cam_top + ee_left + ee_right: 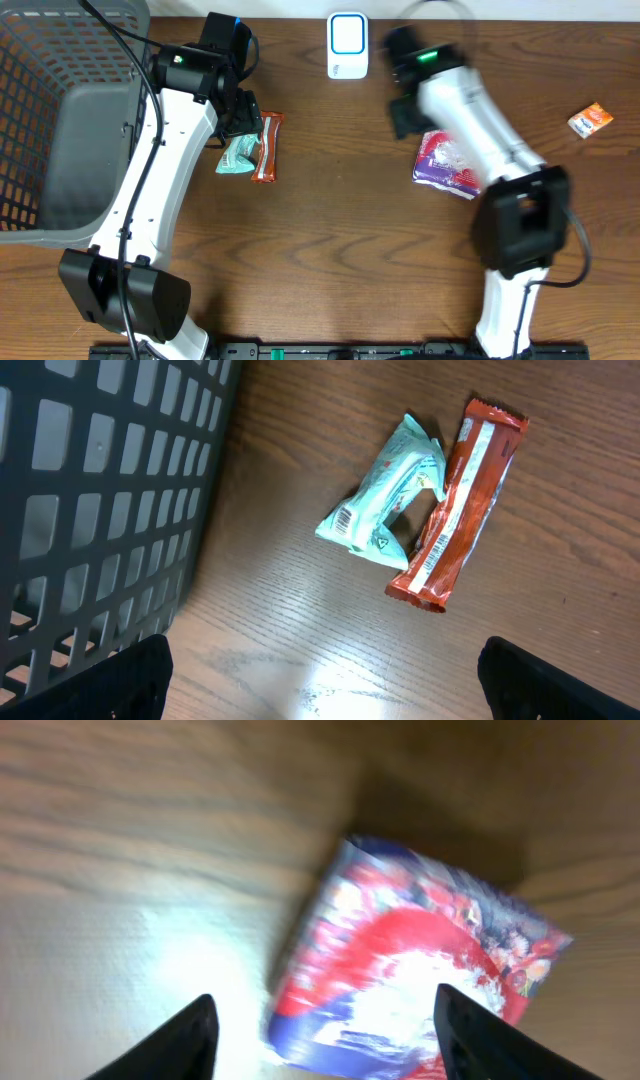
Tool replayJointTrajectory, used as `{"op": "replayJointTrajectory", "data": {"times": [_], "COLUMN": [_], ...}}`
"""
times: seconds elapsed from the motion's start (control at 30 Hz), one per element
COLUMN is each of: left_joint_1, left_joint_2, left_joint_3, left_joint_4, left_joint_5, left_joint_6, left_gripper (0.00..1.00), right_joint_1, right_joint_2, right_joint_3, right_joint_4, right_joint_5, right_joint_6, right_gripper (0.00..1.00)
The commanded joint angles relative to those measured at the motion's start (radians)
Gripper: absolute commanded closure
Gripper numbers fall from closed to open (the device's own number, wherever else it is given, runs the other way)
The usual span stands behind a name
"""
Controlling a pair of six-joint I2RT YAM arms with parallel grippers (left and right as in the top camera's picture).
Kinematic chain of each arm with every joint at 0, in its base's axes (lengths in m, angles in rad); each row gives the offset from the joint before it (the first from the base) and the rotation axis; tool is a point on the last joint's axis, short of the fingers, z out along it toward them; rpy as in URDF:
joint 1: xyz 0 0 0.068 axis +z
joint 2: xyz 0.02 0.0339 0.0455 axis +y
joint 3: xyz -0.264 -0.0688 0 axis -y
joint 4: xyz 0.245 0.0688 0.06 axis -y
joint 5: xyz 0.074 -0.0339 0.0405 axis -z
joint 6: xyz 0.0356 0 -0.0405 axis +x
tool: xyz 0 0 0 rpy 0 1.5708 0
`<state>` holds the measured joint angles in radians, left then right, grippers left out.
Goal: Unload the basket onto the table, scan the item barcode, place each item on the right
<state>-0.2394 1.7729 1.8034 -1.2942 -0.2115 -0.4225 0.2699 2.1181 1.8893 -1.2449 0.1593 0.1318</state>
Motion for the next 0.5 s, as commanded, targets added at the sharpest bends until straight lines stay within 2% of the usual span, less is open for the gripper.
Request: {"op": "replayJointTrajectory", "data": {"times": [0.0, 0.1, 0.33, 0.4, 0.47], "left_joint_1": [0.0, 0.0, 0.0, 0.0, 0.0], "left_joint_2": [0.004, 0.004, 0.004, 0.004, 0.004], "left_joint_3": [0.007, 0.007, 0.007, 0.007, 0.007], "left_joint_4": [-0.003, -0.003, -0.003, -0.003, -0.003], "left_joint_5": [-0.005, -0.005, -0.005, -0.005, -0.005], "left_joint_6": [-0.01, -0.01, -0.01, -0.01, -0.01], "left_gripper": [0.02, 0.02, 0.02, 0.02, 0.02], "right_joint_1": [-0.187, -0.291, -0.425, -0.436, -0.436], "right_joint_2": [-0.01, -0.01, -0.01, -0.01, -0.01], "right_joint_3": [-0.037, -0.079, -0.201, -0.254, -0.339], "right_joint_4": [-0.065, -0.107, -0.074, -0.021, 0.088], "right_joint_5": [-0.488, -0.579, -0.588, -0.588, -0.597], "right_joint_6": [-0.204, -0.268, -0.268, -0.267, -0.237], "right_gripper": [0.27, 0.21, 0.12, 0.13, 0.2]}}
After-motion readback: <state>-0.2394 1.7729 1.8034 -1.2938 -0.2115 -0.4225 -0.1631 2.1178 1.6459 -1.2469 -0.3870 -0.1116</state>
